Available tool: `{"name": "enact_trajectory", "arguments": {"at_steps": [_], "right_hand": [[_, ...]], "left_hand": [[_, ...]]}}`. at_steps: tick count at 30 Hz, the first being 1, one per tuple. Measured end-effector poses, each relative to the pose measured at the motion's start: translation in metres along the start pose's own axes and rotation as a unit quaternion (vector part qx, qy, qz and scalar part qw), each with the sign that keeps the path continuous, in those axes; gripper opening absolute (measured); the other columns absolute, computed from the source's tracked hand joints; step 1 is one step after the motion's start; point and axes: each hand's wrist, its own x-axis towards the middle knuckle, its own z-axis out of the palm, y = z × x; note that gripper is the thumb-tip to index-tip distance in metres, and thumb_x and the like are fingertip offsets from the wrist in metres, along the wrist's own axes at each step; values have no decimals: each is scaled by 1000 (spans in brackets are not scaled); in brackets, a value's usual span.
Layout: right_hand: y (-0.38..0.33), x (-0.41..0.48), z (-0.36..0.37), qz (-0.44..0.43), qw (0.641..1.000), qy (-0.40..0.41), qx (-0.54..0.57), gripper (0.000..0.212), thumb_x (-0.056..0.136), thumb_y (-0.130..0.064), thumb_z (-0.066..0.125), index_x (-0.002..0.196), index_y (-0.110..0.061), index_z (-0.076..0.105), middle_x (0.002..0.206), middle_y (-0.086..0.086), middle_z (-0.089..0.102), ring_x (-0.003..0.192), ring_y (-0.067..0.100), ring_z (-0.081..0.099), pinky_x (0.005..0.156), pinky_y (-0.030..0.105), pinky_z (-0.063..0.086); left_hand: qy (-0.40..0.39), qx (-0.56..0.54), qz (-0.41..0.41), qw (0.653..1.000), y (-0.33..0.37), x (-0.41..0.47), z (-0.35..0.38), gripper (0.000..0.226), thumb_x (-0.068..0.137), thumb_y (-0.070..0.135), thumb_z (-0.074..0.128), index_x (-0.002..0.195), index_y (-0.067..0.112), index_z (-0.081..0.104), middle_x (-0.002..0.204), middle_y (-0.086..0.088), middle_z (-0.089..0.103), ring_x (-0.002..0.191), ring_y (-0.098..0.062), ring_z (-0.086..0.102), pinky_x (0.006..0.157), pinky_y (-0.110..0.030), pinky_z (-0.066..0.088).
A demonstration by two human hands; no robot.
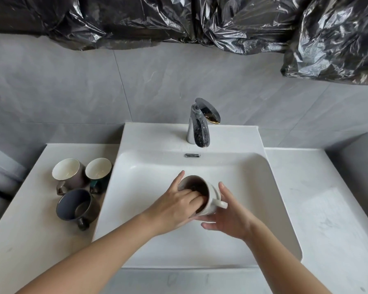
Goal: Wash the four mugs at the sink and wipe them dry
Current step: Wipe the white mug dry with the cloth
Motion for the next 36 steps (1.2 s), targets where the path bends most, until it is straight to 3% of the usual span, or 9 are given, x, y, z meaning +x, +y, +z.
{"name": "enact_trajectory", "arguments": {"at_steps": [6, 11, 13, 17, 21, 24, 27, 29, 36], "right_hand": [[11, 12, -7, -37, 999, -6, 28, 85, 66, -68, 75, 127, -9, 63, 100, 16, 65, 86, 29, 63, 69, 33, 52], [13, 13, -11, -156, 986, 38, -51, 67, 83, -65, 55, 128, -15, 54, 111, 15, 61, 96, 26, 58, 83, 42, 47], [15, 11, -10, -188, 980, 44, -56, 69, 81, -63, 64, 129, -16, 52, 122, 22, 59, 106, 33, 58, 89, 51, 46], [18, 5, -7, -218, 968, 101, -75, 71, 60, -64, 80, 119, -33, 57, 110, 11, 65, 95, 25, 63, 81, 42, 51], [22, 1, -5, -282, 941, 129, -138, 50, 70, -54, 68, 117, -43, 57, 114, 11, 65, 99, 24, 63, 91, 45, 50], [24, 1, -5, -291, 938, 131, -134, 51, 69, -56, 71, 117, -44, 56, 112, 6, 66, 99, 22, 64, 92, 46, 50], [25, 1, -7, -289, 939, 136, -127, 70, 60, -70, 79, 120, -42, 54, 107, 2, 67, 96, 23, 64, 93, 50, 50], [26, 0, -5, -296, 935, 143, -133, 66, 62, -66, 79, 119, -43, 54, 107, 3, 66, 92, 21, 64, 87, 43, 51], [29, 0, 5, -315, 917, 146, -194, 47, 71, -53, 65, 116, -48, 53, 125, 11, 58, 95, 17, 63, 77, 23, 53]], "left_hand": [[-69, -21, 13, 997, 8, 0, -5, 40, 86, 45, 56, 117, 20, 49, 111, 3, 59, 101, -16, 59, 114, -63, 18], [-176, -178, -52, 967, 19, 7, -18, 72, 83, 19, 48, 148, 11, 18, 155, -5, 21, 146, -17, 3, 118, -44, -12], [-217, -360, -137, 897, 23, 12, -24, 73, 84, 17, 43, 150, 10, 11, 157, -1, 11, 144, -11, -4, 118, -30, -6], [-173, -710, -282, 622, 29, 12, -21, 62, 80, 19, 42, 141, 31, 35, 133, 0, 45, 117, -10, 40, 97, -24, 35], [-61, -754, -377, 534, 38, 16, -2, 40, 79, 19, 51, 117, 15, 63, 105, -13, 53, 96, -22, 43, 81, -36, 33], [-32, -712, -422, 560, 44, 20, -1, 27, 87, 15, 54, 109, 19, 69, 95, -7, 63, 87, -17, 50, 76, -28, 39], [-18, -579, -404, 708, 42, 15, -11, 24, 94, 10, 52, 108, 23, 66, 70, 21, 64, 59, 1, 51, 59, -14, 40], [-9, -586, -374, 718, 39, 8, -12, 31, 97, 9, 49, 111, 34, 61, 83, 29, 66, 71, 7, 56, 66, -14, 42], [9, -815, -368, 448, 40, 6, -22, 36, 92, 18, 38, 123, 18, 58, 118, -1, 67, 107, -10, 61, 86, -21, 46]]}}
